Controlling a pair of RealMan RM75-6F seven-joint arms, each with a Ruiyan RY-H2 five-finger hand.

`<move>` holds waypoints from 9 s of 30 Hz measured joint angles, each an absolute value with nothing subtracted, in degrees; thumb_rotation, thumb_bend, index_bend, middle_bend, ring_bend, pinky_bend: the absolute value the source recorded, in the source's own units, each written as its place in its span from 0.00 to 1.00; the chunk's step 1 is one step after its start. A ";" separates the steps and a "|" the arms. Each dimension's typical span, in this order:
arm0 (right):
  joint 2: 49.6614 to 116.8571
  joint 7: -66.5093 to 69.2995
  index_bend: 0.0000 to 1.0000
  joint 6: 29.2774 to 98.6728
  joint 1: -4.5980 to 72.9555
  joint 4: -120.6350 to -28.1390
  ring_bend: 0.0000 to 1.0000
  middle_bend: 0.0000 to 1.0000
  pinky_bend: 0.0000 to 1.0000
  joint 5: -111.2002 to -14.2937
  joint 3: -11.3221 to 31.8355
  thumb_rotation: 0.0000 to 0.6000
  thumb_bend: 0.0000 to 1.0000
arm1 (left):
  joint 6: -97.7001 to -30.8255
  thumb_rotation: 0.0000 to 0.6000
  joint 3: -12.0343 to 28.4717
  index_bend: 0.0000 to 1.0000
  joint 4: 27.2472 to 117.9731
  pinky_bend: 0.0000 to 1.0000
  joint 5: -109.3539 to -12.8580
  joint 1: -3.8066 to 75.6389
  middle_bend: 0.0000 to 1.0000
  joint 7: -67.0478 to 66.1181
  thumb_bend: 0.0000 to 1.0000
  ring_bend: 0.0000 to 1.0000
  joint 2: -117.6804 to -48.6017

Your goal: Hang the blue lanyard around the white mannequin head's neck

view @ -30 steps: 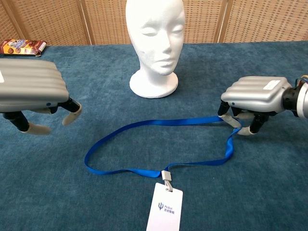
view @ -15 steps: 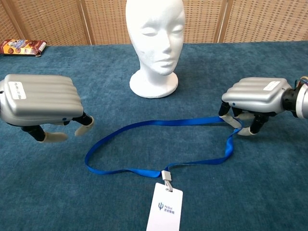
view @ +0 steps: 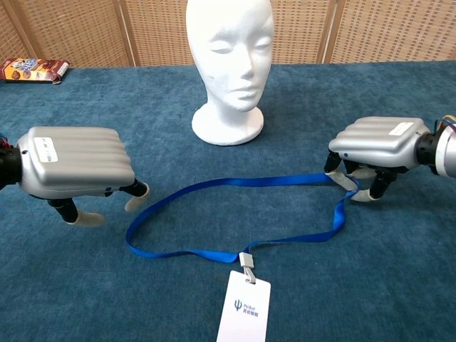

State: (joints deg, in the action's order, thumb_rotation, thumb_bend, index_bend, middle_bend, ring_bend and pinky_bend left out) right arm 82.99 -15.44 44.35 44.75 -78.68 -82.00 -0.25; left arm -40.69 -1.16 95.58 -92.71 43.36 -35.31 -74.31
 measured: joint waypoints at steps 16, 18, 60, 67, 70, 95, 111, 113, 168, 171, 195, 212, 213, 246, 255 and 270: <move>83.31 -14.30 0.66 44.16 44.63 -77.61 1.00 0.97 1.00 -81.92 -0.26 1.00 0.46 | -40.41 1.00 -1.66 0.42 92.91 1.00 -91.70 45.07 1.00 -35.97 0.33 1.00 -78.42; 83.30 -14.24 0.66 44.16 44.61 -77.51 1.00 0.97 1.00 -81.91 -0.26 1.00 0.46 | -40.43 1.00 -1.71 0.42 92.70 1.00 -91.59 45.21 1.00 -36.10 0.33 1.00 -78.77; 83.75 -12.34 0.67 43.65 44.29 -76.29 1.00 0.97 1.00 -81.70 -0.29 1.00 0.46 | -42.09 1.00 -2.69 0.50 87.39 1.00 -88.07 47.00 1.00 -36.98 0.35 1.00 -84.77; 83.90 -12.27 0.67 43.55 44.29 -76.12 1.00 0.97 1.00 -81.65 -0.29 1.00 0.46 | -42.35 1.00 -2.83 0.55 87.18 1.00 -87.68 47.11 1.00 -36.61 0.38 1.00 -84.94; 83.96 -12.20 0.68 43.50 44.30 -76.04 1.00 0.97 1.00 -81.65 -0.29 1.00 0.46 | -42.54 1.00 -2.95 0.56 86.98 1.00 -87.70 47.12 1.00 -36.49 0.38 1.00 -85.08; 83.47 -9.90 0.72 46.59 42.87 -78.34 1.00 0.97 1.00 -80.82 1.10 1.00 0.47 | -45.80 1.00 -3.35 0.60 87.30 1.00 -86.87 45.98 1.00 -35.93 0.43 1.00 -84.13; 77.28 -4.62 0.72 55.64 39.82 -89.14 1.00 0.97 1.00 -82.51 4.23 1.00 0.47 | -56.10 1.00 -0.96 0.61 94.68 1.00 -87.69 42.37 1.00 -30.99 0.43 1.00 -75.51; 76.41 -4.21 0.72 56.20 39.56 -90.21 1.00 0.97 1.00 -82.74 4.57 1.00 0.47 | -57.26 1.00 -0.52 0.61 95.72 1.00 -87.88 41.93 1.00 -30.38 0.43 1.00 -74.28; 60.09 10.19 0.72 55.31 45.08 -96.78 1.00 0.97 1.00 -68.94 22.33 1.00 0.47 | -70.21 1.00 16.14 0.61 111.51 1.00 -80.71 39.95 1.00 -34.23 0.43 1.00 -58.39; 60.54 9.75 0.72 54.03 46.33 -95.45 1.00 0.97 1.00 -67.03 23.09 1.00 0.47 | -70.01 1.00 16.73 0.61 110.97 1.00 -79.10 40.41 1.00 -34.71 0.43 1.00 -58.77; 66.79 1.97 0.72 46.59 55.67 -82.16 1.00 0.97 1.00 -54.69 24.91 1.00 0.47 | -68.27 1.00 18.80 0.61 106.02 1.00 -69.94 45.66 1.00 -41.21 0.43 1.00 -63.83; 70.89 -4.40 0.73 43.83 60.53 -75.04 1.00 0.97 1.00 -47.71 24.18 1.00 0.47 | -67.80 1.00 18.10 0.61 101.11 1.00 -66.74 47.96 1.00 -42.54 0.43 1.00 -67.18; 71.15 -4.64 0.73 43.79 60.72 -74.79 1.00 0.97 1.00 -47.52 24.11 1.00 0.47 | -67.80 1.00 18.07 0.61 100.94 1.00 -66.57 48.01 1.00 -42.51 0.43 1.00 -67.29; 77.53 -10.63 0.73 40.92 66.33 -68.10 1.00 0.97 1.00 -42.66 22.30 1.00 0.46 | -66.45 1.00 17.09 0.61 95.22 1.00 -62.11 51.46 1.00 -43.67 0.43 1.00 -71.32; 77.93 -12.17 0.73 40.27 66.91 -67.47 1.00 0.97 1.00 -41.42 21.50 1.00 0.46 | -65.97 1.00 16.16 0.61 95.16 1.00 -61.70 52.10 1.00 -44.87 0.43 1.00 -71.69; 77.87 -13.62 0.69 39.53 67.57 -66.29 1.00 0.97 1.00 -39.23 20.95 1.00 0.45 | -65.80 1.00 16.09 0.61 94.23 1.00 -60.21 53.50 1.00 -46.68 0.42 1.00 -72.29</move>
